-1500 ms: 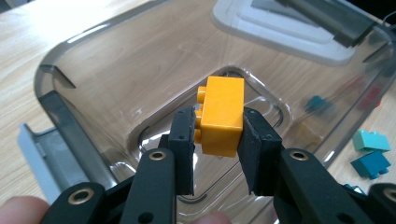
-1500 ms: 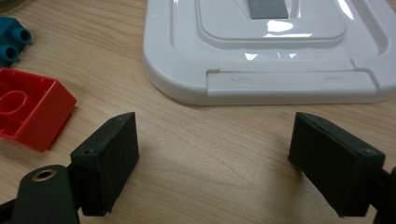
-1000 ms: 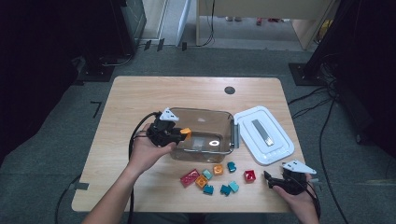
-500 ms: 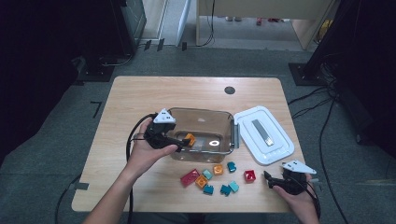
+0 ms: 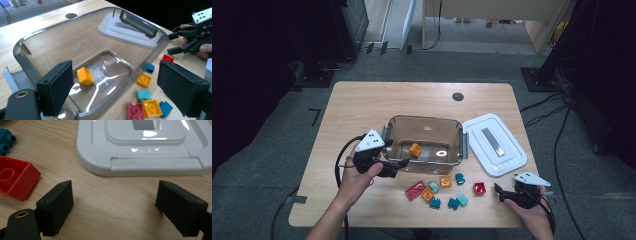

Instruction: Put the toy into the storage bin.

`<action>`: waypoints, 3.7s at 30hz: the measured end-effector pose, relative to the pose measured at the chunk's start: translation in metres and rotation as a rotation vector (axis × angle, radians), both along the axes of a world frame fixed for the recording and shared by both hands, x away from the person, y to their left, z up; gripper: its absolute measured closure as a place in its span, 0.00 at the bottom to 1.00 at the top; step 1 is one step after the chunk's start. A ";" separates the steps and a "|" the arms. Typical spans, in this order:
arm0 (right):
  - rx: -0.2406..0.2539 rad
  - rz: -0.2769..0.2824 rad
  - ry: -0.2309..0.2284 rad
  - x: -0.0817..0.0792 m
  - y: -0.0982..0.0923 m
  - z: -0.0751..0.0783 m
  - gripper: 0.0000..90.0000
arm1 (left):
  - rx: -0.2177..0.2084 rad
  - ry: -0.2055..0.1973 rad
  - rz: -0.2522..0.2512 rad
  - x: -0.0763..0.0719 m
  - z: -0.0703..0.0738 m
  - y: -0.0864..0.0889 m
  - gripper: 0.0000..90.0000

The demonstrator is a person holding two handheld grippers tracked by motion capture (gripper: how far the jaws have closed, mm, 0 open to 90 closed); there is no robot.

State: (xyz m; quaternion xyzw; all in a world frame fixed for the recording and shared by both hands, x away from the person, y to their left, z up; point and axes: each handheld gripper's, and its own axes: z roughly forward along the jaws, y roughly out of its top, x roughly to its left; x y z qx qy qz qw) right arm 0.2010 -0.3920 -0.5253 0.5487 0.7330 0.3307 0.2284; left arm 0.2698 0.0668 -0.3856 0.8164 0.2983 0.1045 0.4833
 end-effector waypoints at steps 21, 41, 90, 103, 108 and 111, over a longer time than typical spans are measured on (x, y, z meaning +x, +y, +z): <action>-0.001 -0.003 0.002 0.000 0.000 0.000 0.16 | -0.019 -0.053 0.040 -0.076 -0.076 -0.012 0.17; 0.000 -0.004 0.002 0.000 0.000 0.000 0.16 | 0.164 0.064 0.071 -0.059 -0.127 -0.035 0.40; 0.000 -0.004 0.002 0.000 0.000 0.000 0.16 | 0.069 -0.026 -0.034 -0.080 -0.062 -0.011 0.67; 0.000 -0.006 0.002 0.000 0.000 0.000 0.16 | 0.010 -0.036 -0.017 -0.073 -0.031 0.000 0.67; 0.000 -0.007 0.002 0.000 0.000 0.000 0.16 | -0.003 -0.050 -0.019 -0.070 -0.020 0.002 0.67; 0.000 -0.007 0.002 0.000 0.000 0.000 0.16 | -0.004 -0.063 -0.020 -0.068 -0.013 0.002 0.67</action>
